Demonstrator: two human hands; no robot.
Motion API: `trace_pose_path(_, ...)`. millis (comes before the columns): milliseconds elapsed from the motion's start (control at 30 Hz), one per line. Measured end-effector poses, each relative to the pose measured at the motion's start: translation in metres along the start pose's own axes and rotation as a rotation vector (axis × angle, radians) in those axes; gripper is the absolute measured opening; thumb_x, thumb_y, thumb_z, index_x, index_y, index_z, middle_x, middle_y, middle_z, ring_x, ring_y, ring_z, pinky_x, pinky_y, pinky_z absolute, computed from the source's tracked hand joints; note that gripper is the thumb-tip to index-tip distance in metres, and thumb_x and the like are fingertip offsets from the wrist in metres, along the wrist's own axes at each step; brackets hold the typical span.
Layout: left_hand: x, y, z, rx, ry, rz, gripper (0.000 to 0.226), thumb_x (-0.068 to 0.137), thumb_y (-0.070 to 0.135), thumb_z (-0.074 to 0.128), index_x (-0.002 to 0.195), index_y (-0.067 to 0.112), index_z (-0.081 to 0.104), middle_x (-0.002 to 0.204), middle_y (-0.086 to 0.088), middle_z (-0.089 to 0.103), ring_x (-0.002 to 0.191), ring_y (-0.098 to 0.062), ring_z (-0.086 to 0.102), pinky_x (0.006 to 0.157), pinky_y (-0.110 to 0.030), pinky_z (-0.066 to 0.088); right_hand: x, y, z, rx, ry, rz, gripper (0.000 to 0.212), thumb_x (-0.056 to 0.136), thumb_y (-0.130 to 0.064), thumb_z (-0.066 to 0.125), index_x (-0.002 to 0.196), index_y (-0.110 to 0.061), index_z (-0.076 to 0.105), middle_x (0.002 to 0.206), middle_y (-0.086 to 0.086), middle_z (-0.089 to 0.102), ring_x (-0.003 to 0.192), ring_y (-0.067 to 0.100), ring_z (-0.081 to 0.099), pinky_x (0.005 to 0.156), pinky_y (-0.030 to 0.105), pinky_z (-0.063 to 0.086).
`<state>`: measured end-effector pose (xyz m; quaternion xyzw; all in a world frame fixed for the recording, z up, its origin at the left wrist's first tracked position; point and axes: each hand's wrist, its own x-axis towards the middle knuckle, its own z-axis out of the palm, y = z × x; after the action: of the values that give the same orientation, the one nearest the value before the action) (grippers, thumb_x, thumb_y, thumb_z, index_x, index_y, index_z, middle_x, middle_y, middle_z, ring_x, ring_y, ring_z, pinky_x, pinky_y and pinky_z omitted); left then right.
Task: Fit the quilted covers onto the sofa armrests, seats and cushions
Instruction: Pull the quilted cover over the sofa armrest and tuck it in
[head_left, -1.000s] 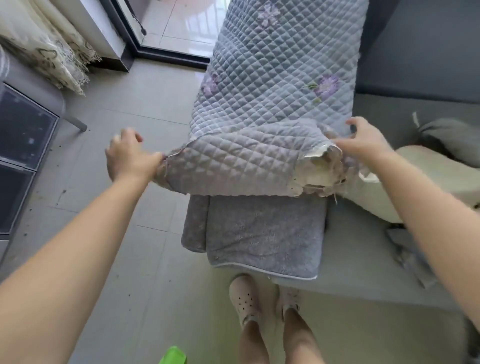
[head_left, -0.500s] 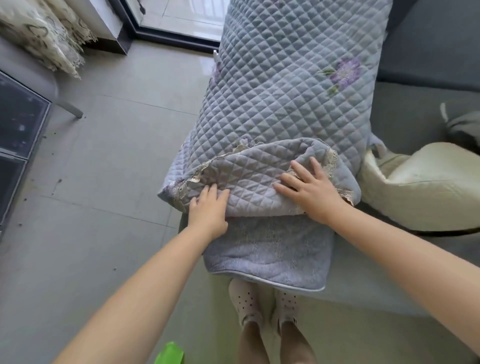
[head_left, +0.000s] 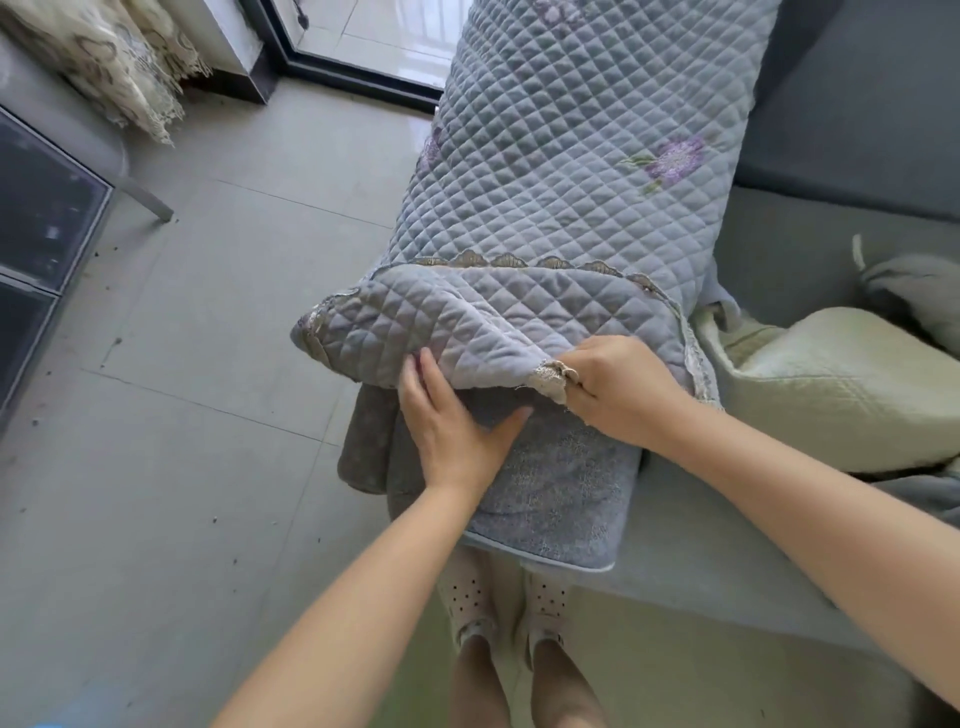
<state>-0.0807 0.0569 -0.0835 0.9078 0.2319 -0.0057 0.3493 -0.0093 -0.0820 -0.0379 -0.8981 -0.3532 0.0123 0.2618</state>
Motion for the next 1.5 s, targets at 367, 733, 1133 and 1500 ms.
trace_pose_path(367, 0.062, 0.011, -0.026, 0.276, 0.183, 0.609, 0.032, 0.072, 0.019, 0.045, 0.09, 0.003, 0.065, 0.089, -0.016, 0.069, 0.075, -0.033, 0.068, 0.052, -0.036, 0.054, -0.014, -0.002, -0.065, -0.131, 0.066, -0.074, 0.028, 0.069, -0.014, 0.041, 0.051, -0.018, 0.02, 0.043, -0.006, 0.016, 0.041, 0.011, 0.018, 0.041, 0.013, 0.015)
trace_pose_path(733, 0.066, 0.044, -0.116, 0.319, 0.074, 0.649, 0.033, 0.069, 0.004, 0.044, 0.087, 0.0, 0.071, 0.08, -0.019, 0.071, 0.074, -0.036, 0.068, 0.059, -0.043, 0.055, -0.007, 0.02, -0.068, -0.211, -0.054, 0.597, 0.049, 0.075, 0.004, 0.052, 0.122, -0.007, 0.044, 0.118, 0.015, 0.044, 0.108, 0.033, 0.042, 0.08, 0.037, 0.038)
trace_pose_path(1133, 0.058, 0.042, -0.2, -0.32, -0.227, 0.233, 0.017, 0.063, 0.025, 0.037, 0.054, 0.011, 0.035, 0.048, 0.003, 0.035, 0.045, -0.005, 0.031, 0.047, -0.024, 0.028, 0.011, -0.038, -0.089, -0.091, 0.221, 0.469, 0.049, 0.072, 0.008, 0.06, 0.12, 0.002, 0.056, 0.121, 0.017, 0.058, 0.111, 0.034, 0.053, 0.085, 0.036, 0.044)
trace_pose_path(1500, 0.06, 0.055, -0.257, 1.101, -0.478, 0.509, 0.026, 0.091, 0.021, 0.036, 0.087, 0.014, 0.061, 0.111, -0.012, 0.061, 0.103, -0.027, 0.053, 0.076, -0.028, 0.04, -0.045, -0.072, -0.064, -0.3, 0.028, 0.659, 0.058, 0.074, 0.004, 0.06, 0.13, -0.003, 0.047, 0.115, 0.021, 0.055, 0.101, 0.04, 0.054, 0.073, 0.041, 0.044)
